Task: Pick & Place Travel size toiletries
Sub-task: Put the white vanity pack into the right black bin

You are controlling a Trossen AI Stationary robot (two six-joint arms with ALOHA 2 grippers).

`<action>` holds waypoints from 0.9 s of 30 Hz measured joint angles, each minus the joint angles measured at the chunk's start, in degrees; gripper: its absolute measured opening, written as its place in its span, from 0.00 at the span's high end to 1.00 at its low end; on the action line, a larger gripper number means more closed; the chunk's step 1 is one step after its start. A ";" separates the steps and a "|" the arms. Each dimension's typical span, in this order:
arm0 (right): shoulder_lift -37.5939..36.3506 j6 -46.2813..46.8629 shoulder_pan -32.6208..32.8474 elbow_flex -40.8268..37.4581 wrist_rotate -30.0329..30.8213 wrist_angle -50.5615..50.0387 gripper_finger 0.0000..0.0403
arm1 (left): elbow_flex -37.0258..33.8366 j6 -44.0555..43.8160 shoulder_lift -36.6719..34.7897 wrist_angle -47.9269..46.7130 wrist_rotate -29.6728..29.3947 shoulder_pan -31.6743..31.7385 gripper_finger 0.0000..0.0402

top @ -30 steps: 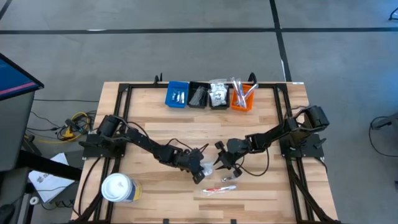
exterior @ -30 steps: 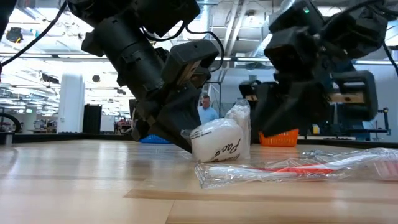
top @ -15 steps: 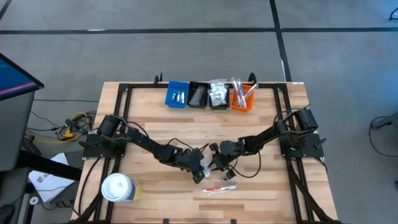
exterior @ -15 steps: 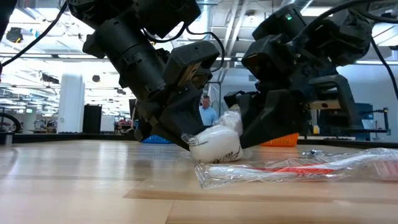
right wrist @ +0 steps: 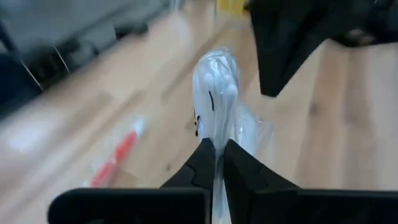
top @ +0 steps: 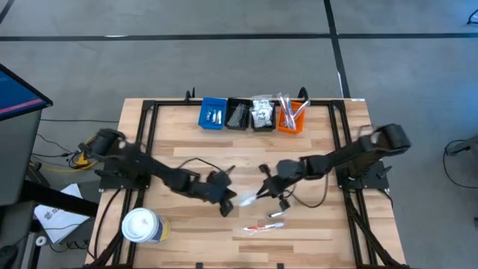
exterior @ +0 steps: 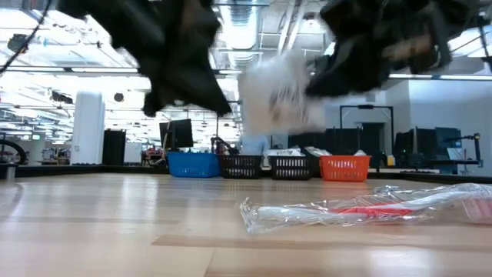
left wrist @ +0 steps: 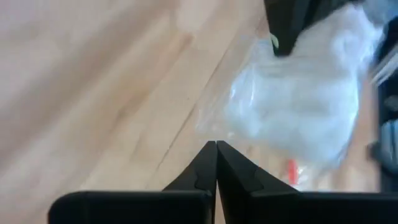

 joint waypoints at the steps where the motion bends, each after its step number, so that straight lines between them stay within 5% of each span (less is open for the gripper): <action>1: -2.64 0.30 0.01 -0.72 -0.04 0.40 0.98 | -1.16 0.04 -2.44 0.71 -2.49 -0.97 1.00; 7: -19.21 3.71 0.02 -7.37 -2.64 15.35 0.99 | -8.78 2.25 -14.35 3.45 -23.70 -8.20 1.00; 13: -29.24 11.57 0.04 -12.99 -6.18 34.90 1.00 | -12.92 24.14 -14.97 28.91 -29.29 -9.26 1.00; 17: -30.08 13.78 0.41 -12.86 -8.35 42.65 1.00 | -13.05 42.99 -12.42 48.16 -24.97 -7.42 0.99; 21: -29.55 14.39 0.85 -12.86 -10.81 50.06 1.00 | -12.53 54.46 -9.72 65.72 -10.97 -4.16 0.91; 27: -29.50 14.48 0.83 -11.84 -12.85 51.88 1.00 | -5.80 56.93 -5.57 69.87 2.79 2.59 0.69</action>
